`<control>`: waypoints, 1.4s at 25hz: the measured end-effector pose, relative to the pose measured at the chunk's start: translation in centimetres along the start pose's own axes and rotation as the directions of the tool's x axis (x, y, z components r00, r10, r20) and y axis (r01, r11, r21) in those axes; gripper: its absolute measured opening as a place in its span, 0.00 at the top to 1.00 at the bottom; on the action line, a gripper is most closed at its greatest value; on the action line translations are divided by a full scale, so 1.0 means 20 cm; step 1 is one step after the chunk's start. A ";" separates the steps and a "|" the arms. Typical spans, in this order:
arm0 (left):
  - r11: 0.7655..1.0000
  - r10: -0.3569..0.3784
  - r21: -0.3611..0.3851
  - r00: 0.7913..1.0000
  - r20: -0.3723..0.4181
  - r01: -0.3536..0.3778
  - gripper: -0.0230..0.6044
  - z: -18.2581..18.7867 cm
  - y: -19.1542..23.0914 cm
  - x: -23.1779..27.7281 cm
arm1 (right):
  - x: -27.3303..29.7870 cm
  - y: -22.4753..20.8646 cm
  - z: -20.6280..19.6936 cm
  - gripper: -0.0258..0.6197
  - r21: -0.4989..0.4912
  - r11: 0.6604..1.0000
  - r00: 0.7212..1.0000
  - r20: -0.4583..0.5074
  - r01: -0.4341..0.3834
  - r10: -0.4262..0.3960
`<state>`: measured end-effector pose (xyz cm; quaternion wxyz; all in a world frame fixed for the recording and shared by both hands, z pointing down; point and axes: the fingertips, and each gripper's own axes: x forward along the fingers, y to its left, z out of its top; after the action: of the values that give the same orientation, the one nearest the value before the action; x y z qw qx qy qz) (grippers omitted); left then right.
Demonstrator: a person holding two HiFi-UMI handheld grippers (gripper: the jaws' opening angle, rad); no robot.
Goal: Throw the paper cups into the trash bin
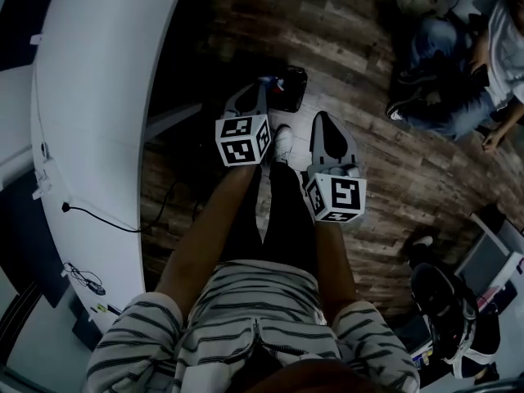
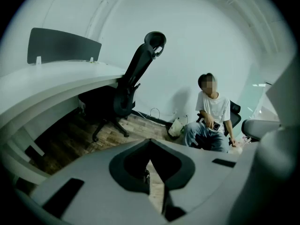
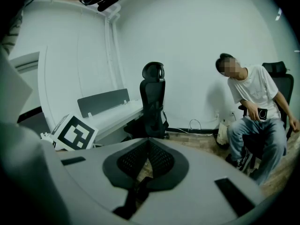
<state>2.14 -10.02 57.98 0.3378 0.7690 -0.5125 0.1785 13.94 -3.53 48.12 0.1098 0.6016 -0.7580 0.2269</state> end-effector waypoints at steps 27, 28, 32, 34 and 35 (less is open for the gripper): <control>0.986 -0.084 0.157 0.978 0.190 0.054 0.93 0.55 -0.23 -0.55 | -0.18 0.12 0.53 0.95 -0.066 0.997 0.991 0.123 -0.036 0.043; 0.985 -0.090 0.162 0.976 0.199 0.057 0.93 0.57 -0.24 -0.57 | -0.18 0.13 0.54 0.95 -0.067 0.997 0.991 0.128 -0.037 0.045; 0.980 -0.113 0.184 0.966 0.233 0.071 0.93 0.63 -0.29 -0.68 | -0.25 0.19 0.61 0.95 -0.063 0.996 0.985 0.159 -0.056 0.066; 0.977 -0.127 0.199 0.960 0.250 0.077 0.93 0.66 -0.31 -0.74 | -0.27 0.22 0.65 0.95 -0.060 0.995 0.981 0.176 -0.073 0.083; 0.975 -0.133 0.205 0.957 0.258 0.081 0.93 0.68 -0.32 -0.77 | -0.29 0.23 0.67 0.95 -0.064 0.995 0.979 0.182 -0.077 0.087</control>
<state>0.65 -7.82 36.64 0.1979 0.8419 -0.4916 0.1019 12.33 -4.18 32.87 0.0467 0.5849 -0.7951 0.1531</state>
